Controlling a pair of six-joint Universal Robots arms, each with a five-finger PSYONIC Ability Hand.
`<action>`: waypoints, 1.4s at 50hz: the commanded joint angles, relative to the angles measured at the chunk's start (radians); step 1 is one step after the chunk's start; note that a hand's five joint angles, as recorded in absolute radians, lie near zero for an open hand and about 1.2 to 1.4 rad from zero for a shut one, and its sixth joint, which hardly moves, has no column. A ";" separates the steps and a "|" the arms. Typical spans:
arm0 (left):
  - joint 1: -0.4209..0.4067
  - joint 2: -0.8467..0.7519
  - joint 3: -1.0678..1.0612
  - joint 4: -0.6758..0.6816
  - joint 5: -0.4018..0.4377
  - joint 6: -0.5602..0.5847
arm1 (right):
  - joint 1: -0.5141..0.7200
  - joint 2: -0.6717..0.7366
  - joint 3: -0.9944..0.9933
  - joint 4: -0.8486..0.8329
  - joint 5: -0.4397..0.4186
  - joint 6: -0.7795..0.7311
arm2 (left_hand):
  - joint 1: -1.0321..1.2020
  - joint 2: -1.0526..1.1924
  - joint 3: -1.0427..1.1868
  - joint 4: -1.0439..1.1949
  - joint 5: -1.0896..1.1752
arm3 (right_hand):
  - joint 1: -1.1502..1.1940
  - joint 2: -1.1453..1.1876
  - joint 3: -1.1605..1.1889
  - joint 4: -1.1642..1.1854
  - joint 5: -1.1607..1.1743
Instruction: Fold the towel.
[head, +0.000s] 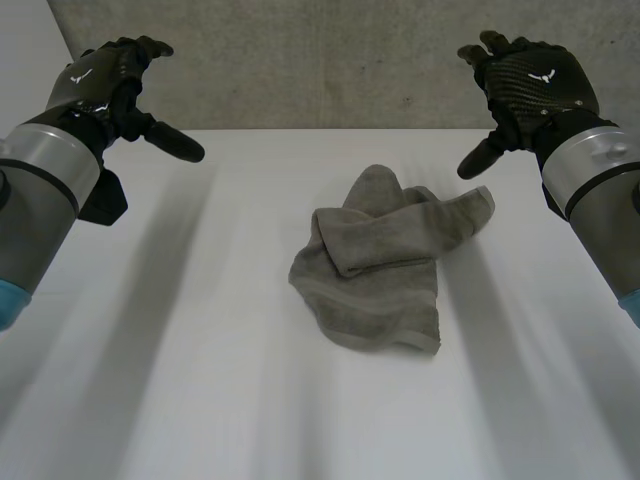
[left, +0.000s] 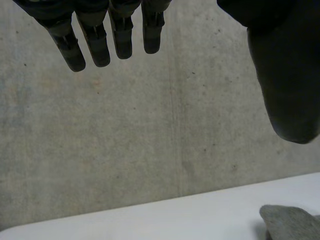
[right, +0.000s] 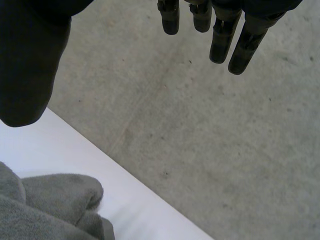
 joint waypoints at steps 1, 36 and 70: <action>-0.004 -0.028 0.032 -0.078 0.005 0.002 | -0.019 0.040 -0.015 0.000 0.021 0.062 | -0.118 -0.060 -0.049 -0.056 -0.055 | -0.092 -0.085 -0.005 -0.053 -0.063; -0.036 -0.051 0.038 -0.098 0.006 0.115 | -0.073 0.060 -0.028 0.003 0.013 0.084 | -0.118 -0.060 -0.049 -0.056 -0.055 | -0.092 -0.085 -0.005 -0.053 -0.063; -0.160 -0.441 0.010 0.028 0.062 0.107 | 0.090 0.477 0.016 -0.223 -0.140 -0.126 | -0.118 -0.060 -0.049 -0.056 -0.055 | 0.262 0.269 -0.005 -0.053 0.117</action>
